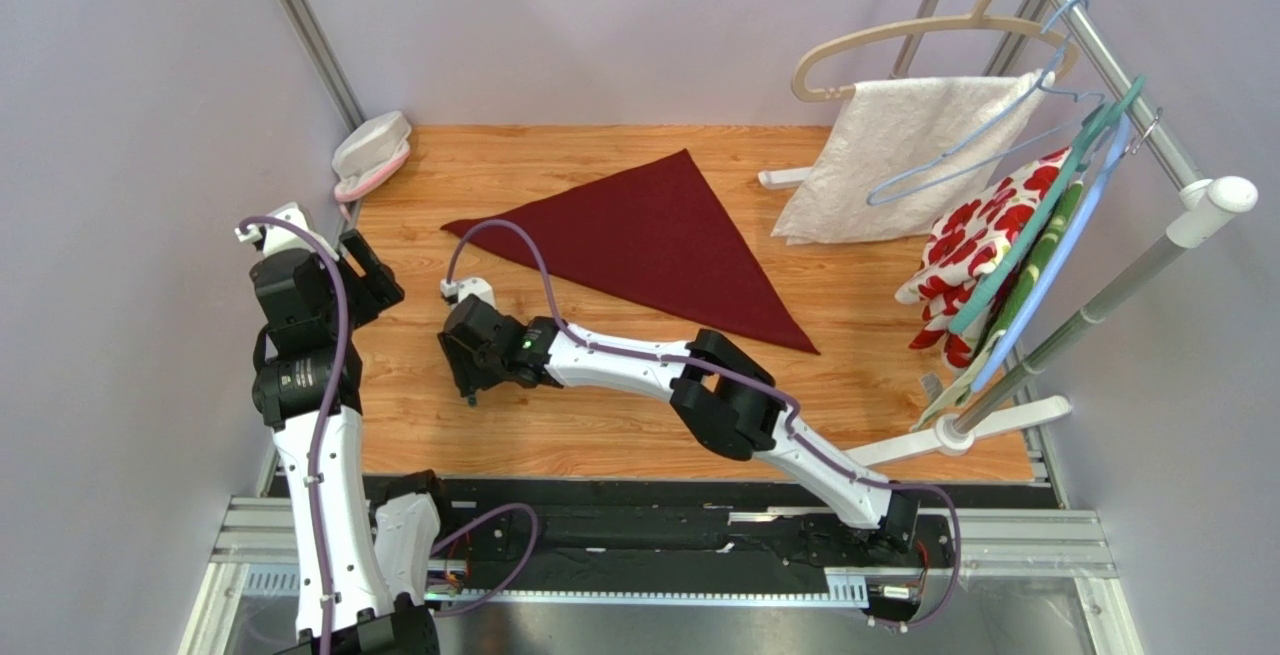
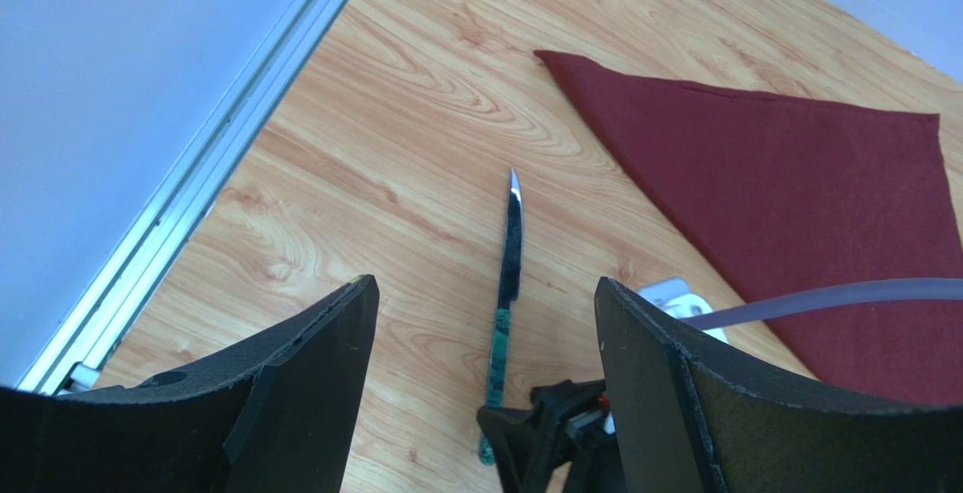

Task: Fold the napkin, place the utensils inside, and roll it up
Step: Grab a utensil with the right arm

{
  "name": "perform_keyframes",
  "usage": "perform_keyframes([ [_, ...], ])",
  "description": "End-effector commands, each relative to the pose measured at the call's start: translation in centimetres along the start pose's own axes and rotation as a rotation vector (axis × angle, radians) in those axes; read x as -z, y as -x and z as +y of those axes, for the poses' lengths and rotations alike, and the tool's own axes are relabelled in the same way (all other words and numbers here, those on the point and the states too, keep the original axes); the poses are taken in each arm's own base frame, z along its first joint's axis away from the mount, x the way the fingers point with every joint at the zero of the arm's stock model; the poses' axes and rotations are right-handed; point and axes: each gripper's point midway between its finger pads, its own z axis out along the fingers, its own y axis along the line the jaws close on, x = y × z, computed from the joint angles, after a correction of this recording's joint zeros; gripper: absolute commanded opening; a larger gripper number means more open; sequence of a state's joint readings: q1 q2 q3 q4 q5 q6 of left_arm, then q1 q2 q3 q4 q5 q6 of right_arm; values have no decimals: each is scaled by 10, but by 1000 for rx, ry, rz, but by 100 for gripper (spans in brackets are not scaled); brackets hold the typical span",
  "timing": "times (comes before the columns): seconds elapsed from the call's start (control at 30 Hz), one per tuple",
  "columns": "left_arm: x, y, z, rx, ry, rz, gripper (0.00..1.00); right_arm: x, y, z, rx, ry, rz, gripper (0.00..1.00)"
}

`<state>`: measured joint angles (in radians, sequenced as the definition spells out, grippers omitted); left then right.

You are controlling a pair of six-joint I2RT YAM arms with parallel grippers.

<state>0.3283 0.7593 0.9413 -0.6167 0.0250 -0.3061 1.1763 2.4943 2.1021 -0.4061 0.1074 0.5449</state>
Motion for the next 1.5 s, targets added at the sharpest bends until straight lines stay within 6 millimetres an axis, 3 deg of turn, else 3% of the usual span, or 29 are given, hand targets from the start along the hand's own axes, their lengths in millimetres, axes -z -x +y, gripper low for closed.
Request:
perform_keyframes([
  [0.0, 4, 7, -8, 2, -46, -35, 80, -9, 10, 9, 45, -42, -46, 54],
  [0.13, 5, 8, -9, 3, -55, -39, 80, -13, 2, 5, 94, -101, -46, 53],
  [0.27, 7, 8, -11, 1, -65, -42, 79, -14, -8, -14, 109, -189, -23, 34],
  [0.4, 7, 8, -10, -1, -62, -45, 80, -10, -22, -38, 162, -285, 18, 25],
  [0.5, 7, 8, -10, -2, -60, -47, 80, -4, -31, -51, 209, -318, 55, 0],
  [0.6, 7, 8, -11, -1, -66, -45, 80, 13, -42, -72, 229, -355, 101, 0],
  [0.63, 6, 8, -12, 0, -70, -44, 79, 25, -55, -91, 240, -384, 145, 0],
  [0.73, 5, 6, -14, 4, -83, -33, 80, 49, -71, -121, 226, -420, 195, 0],
  [0.77, 4, 5, -14, 5, -86, -31, 80, 69, -85, -136, 228, -442, 225, 0],
  [0.83, 4, 5, -16, 8, -94, -27, 80, 85, -92, -147, 227, -444, 230, 0],
  [0.87, 3, 4, -16, 8, -97, -24, 80, 102, -108, -159, 240, -453, 260, 0],
  [0.97, 2, 3, -17, 11, -102, -18, 79, 119, -118, -158, 235, -404, 261, 0],
  [1.0, 2, 2, -18, 13, -104, -14, 79, 120, -131, -161, 241, -381, 288, 0],
  [1.13, 0, 1, -20, 15, -116, -5, 79, 118, -135, -163, 288, -366, 309, 3],
  [1.47, 0, 0, -20, 10, -121, 1, 80, 104, -112, -155, 409, -330, 309, 27],
])
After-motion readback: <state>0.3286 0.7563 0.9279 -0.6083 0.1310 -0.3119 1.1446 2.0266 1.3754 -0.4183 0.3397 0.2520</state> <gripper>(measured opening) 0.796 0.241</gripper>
